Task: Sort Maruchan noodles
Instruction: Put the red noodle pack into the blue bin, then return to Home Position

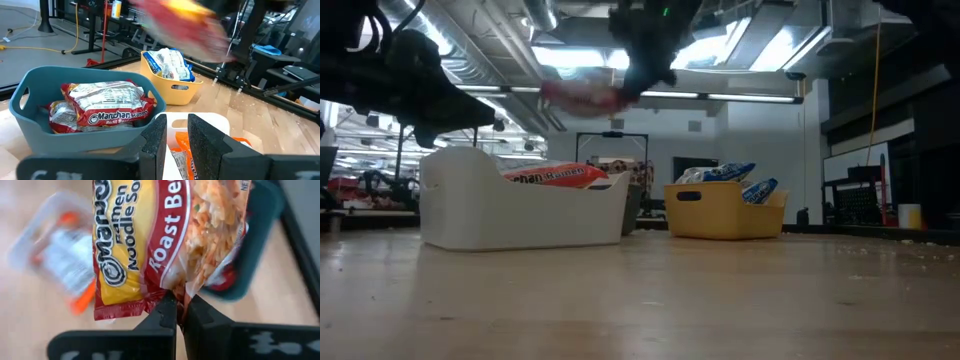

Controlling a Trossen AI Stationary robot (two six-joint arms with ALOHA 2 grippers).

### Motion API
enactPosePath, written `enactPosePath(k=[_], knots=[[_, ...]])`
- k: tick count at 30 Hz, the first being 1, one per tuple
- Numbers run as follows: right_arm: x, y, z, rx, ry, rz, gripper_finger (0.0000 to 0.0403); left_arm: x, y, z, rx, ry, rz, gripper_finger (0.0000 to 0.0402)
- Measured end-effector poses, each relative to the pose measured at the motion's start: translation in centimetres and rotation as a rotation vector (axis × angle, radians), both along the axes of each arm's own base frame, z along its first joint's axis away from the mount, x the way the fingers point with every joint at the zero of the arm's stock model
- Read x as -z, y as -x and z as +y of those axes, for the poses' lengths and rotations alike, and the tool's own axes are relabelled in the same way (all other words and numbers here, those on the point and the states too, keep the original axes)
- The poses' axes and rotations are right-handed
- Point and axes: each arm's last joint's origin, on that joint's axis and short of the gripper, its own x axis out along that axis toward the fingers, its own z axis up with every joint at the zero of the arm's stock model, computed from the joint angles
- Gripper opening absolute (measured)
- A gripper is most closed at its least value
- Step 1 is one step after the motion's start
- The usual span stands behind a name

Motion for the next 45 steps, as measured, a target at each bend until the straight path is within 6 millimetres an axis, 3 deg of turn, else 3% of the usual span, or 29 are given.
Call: enactPosePath(k=[6,13,21,25,28,35,40,45], knots=[[3.7,-1.4,-5.7,0.064,-0.028,0.001,0.0000,0.0,0.0,0.0,-0.017,-0.002,0.000,0.0073],[8.1,-2.7,-9.7,0.110,-0.049,0.012,0.0000,0.0,0.0,0.1,-0.038,-0.005,0.000,0.0073],[11.0,-3.1,-10.6,0.112,-0.098,0.069,0.0004,0.0,0.1,0.2,-0.090,-0.010,-0.002,0.0073],[10.9,-3.0,-10.5,0.106,-0.101,0.069,0.0042,0.0,0.2,0.3,-0.121,-0.013,-0.002,0.0073],[10.0,-2.7,-10.4,0.103,-0.101,0.057,0.0088,0.0,0.2,0.3,-0.120,-0.013,-0.002,0.0073],[5.5,-1.3,-9.8,0.102,-0.080,-0.024,0.0169,0.0,0.2,0.3,-0.118,-0.013,-0.002,0.0073],[0.3,0.6,-8.9,0.072,-0.072,-0.160,0.0186,-0.4,0.1,0.2,-0.100,0.047,-0.069,0.0073],[-6.9,4.4,-7.0,-0.030,-0.118,-0.373,0.0181,-2.4,0.1,0.2,-0.063,-0.008,-0.209,0.0073]])
